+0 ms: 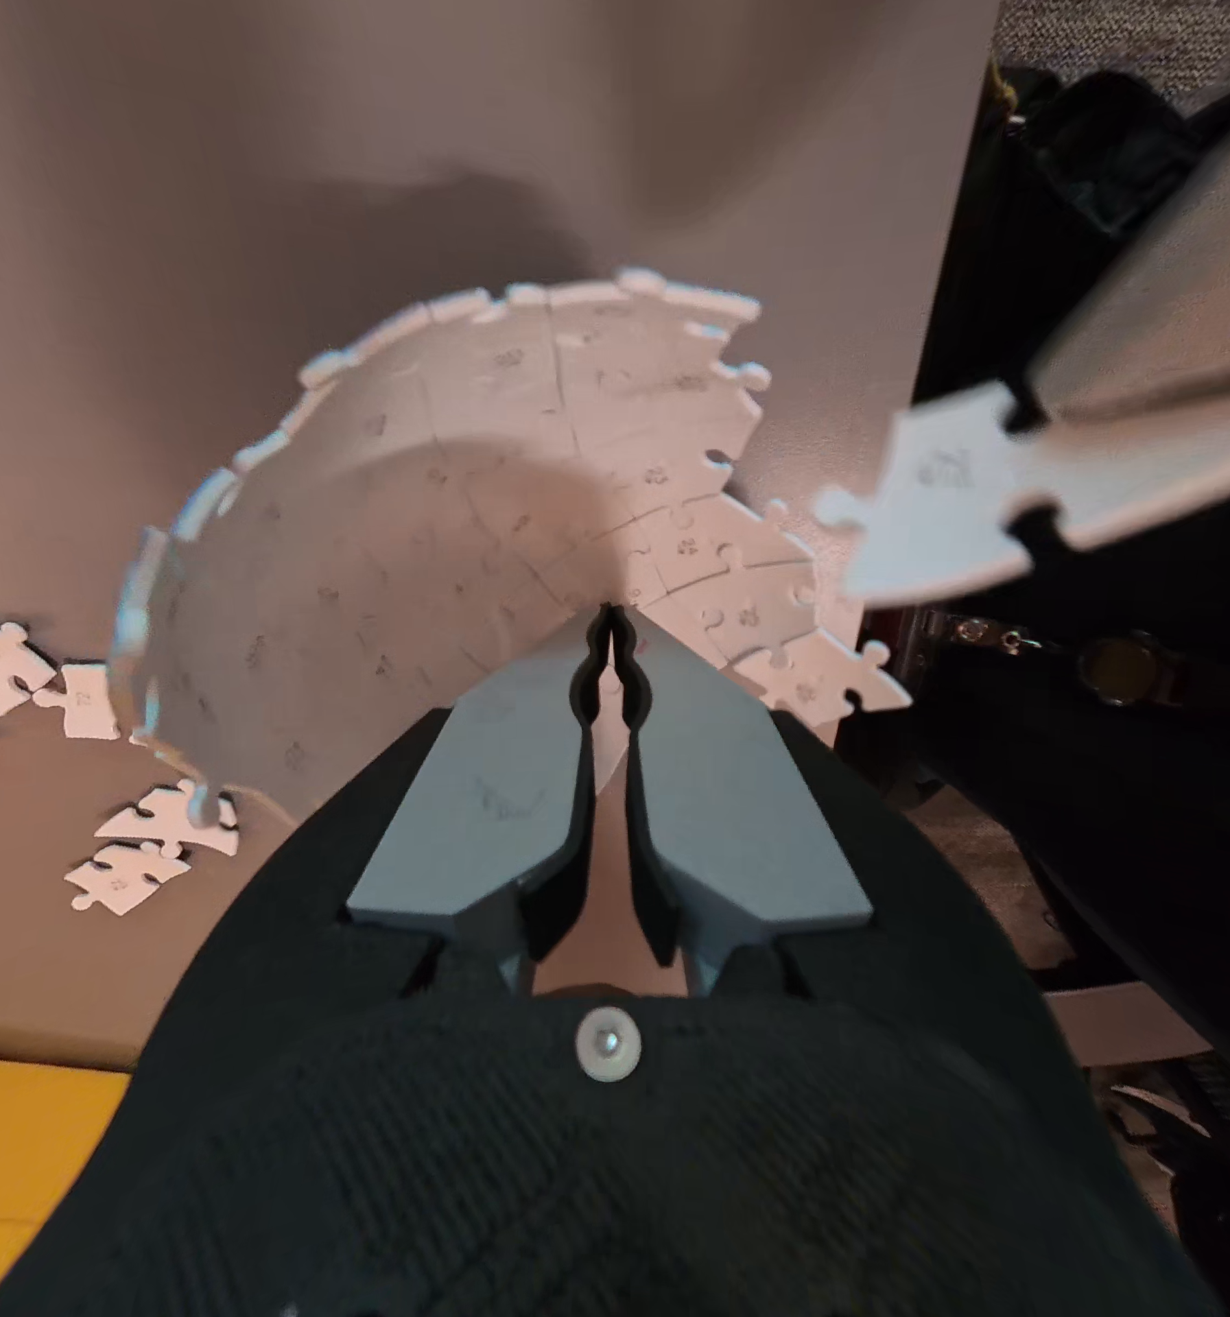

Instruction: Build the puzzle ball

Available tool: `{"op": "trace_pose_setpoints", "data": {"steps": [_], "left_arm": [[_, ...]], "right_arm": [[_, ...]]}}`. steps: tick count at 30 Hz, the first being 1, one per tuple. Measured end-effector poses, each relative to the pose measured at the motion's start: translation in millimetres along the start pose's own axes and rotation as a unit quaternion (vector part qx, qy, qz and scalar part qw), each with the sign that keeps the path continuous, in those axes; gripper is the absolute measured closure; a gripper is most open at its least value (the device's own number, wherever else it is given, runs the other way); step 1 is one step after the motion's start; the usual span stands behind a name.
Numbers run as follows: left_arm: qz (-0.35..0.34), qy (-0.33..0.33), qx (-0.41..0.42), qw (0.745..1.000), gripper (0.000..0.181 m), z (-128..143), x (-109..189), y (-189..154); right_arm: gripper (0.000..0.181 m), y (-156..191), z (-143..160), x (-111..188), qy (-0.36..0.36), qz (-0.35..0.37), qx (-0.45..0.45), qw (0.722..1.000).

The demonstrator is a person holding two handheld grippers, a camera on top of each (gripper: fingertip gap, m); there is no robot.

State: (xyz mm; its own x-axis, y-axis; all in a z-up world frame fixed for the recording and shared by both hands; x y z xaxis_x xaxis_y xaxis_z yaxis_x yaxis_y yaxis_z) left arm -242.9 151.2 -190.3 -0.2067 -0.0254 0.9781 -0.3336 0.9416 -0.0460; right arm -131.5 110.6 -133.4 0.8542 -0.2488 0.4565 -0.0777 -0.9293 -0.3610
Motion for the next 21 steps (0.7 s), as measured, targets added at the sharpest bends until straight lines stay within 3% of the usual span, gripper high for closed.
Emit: {"op": "trace_pose_setpoints", "data": {"steps": [5,11,15,18,21], "left_arm": [[-0.008,-0.009,0.013,1.0,0.181,1,0,-1],[-0.018,-0.011,0.028,0.999,0.181,6,1,-2],[-0.019,-0.017,0.046,0.999,0.181,10,2,-4],[-0.018,-0.032,0.055,0.998,0.181,12,5,-5],[-0.012,-0.039,0.062,0.997,0.181,14,6,-7]], "right_arm": [[0.181,37,-17,-14,-0.009,-0.019,0.012,1.0],[0.181,54,-20,-33,0.011,0.007,0.043,0.999],[0.181,38,-15,-28,0.014,0.07,0.044,0.996],[0.181,31,0,-36,0.029,0.051,-0.003,0.998],[0.181,26,9,-45,0.057,0.066,0.015,0.996]]}}
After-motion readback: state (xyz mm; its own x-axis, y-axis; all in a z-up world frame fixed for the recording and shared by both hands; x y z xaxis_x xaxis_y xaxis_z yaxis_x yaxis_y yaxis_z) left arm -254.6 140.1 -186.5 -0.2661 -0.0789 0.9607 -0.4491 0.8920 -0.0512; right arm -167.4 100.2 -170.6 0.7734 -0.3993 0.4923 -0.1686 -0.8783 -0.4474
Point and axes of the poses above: each gripper's, where its closed fingertips meet, x back along the fingers, z out of its underside, y = z × x across the jaws, the point moved 6 cm from there along x, back along the fingers, and after that the axes turned 6 degrees about -y, right-handed, at the moved point
